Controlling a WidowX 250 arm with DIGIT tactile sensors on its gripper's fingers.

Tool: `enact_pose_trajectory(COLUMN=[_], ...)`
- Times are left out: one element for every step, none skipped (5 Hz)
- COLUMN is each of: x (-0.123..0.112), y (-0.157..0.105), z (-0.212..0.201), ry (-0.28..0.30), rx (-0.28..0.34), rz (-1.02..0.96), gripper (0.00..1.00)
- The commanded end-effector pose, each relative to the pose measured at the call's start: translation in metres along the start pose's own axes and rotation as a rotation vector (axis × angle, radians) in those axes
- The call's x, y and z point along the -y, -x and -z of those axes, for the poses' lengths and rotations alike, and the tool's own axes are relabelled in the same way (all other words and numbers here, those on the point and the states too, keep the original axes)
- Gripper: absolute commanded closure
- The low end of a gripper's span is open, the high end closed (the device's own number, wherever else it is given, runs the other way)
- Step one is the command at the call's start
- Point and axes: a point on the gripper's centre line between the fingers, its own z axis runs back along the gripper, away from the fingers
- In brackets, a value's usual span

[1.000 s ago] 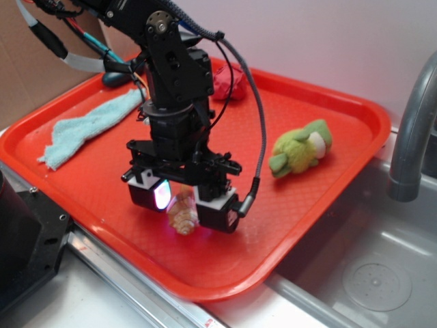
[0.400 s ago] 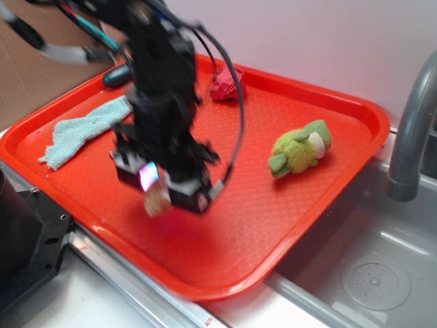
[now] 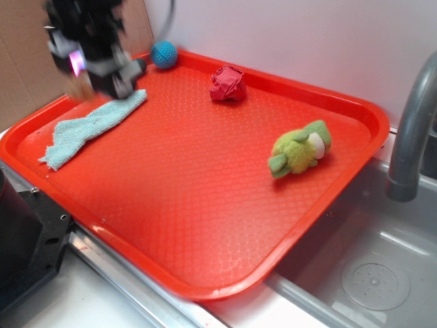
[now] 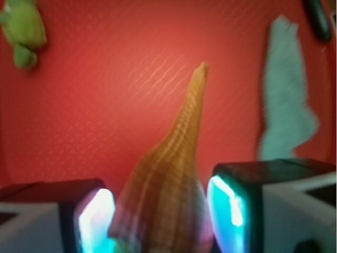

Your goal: Grab the shell.

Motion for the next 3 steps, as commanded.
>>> enact_pose_trajectory(x=[-0.061,-0.06,-0.05], y=[-0.022,-0.032,-0.032], z=[-0.06,-0.06,-0.06], ry=[-0.064,-0.083,-0.112], rx=[0.041,0.074,0.082], rz=[-0.151,-0.163,-0.133], gripper=[1.0,1.0,1.0])
